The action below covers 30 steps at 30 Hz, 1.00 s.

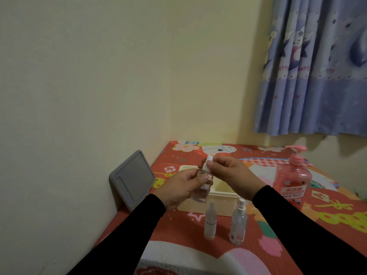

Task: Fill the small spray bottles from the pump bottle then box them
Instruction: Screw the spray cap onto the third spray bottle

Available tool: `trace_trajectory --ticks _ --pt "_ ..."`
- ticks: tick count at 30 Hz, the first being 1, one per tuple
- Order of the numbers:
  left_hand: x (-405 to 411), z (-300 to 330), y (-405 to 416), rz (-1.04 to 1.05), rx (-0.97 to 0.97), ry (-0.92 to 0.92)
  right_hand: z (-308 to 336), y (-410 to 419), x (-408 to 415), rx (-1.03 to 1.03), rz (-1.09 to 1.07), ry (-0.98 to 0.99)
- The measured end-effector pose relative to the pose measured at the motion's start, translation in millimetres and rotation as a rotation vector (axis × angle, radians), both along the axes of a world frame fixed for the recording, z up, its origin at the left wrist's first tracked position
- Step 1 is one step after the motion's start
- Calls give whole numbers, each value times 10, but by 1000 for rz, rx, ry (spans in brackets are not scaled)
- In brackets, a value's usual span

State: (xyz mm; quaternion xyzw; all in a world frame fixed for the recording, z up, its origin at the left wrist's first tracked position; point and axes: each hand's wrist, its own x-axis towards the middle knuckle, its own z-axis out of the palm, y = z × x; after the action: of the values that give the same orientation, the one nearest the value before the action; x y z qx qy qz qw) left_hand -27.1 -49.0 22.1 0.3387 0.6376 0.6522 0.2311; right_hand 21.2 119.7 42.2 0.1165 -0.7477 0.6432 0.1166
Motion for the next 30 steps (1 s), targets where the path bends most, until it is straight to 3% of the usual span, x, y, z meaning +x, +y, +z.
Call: trace_trajectory --ticks 5,14,30 --pt "-48 6 35 28 -21 65 38 39 -39 26 -57 29" --pt "-18 51 12 -165 3 -97 62 52 46 -107 111 -61" --pt "34 -96 208 180 -90 333 -28 17 2 64 -172 29"
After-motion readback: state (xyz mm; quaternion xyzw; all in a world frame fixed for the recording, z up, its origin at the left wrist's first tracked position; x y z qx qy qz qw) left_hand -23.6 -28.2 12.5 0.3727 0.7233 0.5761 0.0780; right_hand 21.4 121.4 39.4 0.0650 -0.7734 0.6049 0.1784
